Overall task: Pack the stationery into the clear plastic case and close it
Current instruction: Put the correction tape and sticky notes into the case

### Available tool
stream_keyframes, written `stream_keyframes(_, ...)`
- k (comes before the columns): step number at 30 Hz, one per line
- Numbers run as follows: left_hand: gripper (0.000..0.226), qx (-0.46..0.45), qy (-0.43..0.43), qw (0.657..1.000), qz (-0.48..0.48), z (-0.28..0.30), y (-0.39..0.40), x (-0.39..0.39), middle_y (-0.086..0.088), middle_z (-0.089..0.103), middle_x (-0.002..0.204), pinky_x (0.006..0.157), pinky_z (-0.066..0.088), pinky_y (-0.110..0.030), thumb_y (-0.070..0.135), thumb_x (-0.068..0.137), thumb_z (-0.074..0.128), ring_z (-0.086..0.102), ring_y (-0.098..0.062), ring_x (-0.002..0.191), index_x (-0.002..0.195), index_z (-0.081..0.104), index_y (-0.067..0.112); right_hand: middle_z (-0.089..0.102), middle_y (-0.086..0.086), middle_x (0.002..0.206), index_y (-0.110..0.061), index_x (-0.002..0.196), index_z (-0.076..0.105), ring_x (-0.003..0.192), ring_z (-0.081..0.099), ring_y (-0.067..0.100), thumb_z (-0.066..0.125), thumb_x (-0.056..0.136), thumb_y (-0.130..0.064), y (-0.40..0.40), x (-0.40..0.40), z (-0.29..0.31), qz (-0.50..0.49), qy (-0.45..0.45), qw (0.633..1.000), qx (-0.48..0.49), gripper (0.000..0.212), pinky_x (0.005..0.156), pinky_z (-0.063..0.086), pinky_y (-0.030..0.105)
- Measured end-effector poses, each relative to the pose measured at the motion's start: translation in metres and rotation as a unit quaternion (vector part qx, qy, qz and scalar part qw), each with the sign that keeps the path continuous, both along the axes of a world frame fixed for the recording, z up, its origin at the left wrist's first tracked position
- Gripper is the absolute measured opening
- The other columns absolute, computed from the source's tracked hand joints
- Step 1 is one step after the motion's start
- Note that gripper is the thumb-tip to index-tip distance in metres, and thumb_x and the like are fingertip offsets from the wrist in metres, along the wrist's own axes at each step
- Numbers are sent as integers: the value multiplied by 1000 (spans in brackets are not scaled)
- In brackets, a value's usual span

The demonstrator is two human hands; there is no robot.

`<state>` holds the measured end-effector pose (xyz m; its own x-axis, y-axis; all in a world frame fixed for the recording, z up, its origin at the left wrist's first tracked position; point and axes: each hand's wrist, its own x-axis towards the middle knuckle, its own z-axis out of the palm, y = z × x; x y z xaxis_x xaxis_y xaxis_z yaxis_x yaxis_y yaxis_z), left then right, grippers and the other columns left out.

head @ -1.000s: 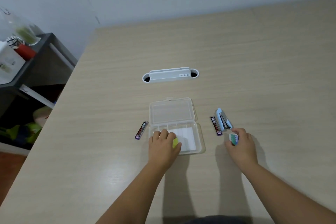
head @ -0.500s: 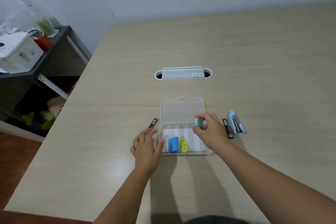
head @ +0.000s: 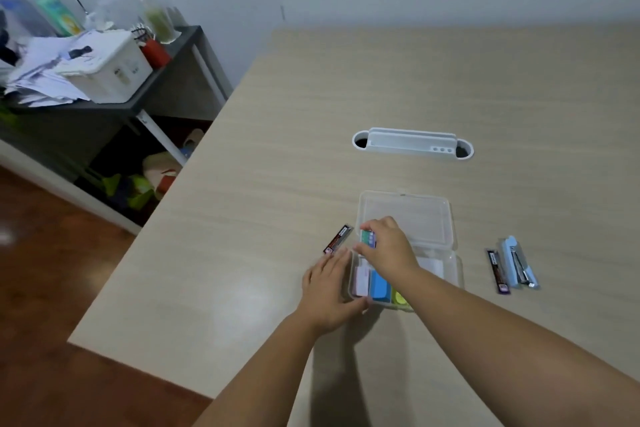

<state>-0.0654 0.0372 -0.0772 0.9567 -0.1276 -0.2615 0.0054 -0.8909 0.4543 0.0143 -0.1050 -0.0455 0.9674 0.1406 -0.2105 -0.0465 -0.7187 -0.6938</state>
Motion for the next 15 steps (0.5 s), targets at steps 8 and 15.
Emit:
stream_keyframes(8,86,-10,16,1000,11,-4,-1,-2,10,21,160,120,9,-47,68,82,49,6,-16,149,152,14,32,58,5,101,-14,91,71,96,58,22,63,87,-25,-1,4,-6,8,-18,998,-53,14,84,50,35)
stream_keyframes(15,91,-4,-7,1000,8,-4,0,-4,12,17,161,118,9,-43,70,79,51,6,-14,148,152,12,33,50,-4,114,-32,106,69,109,40,21,53,90,-37,-18,1,4,36,-48,989,-136,23,93,35,35)
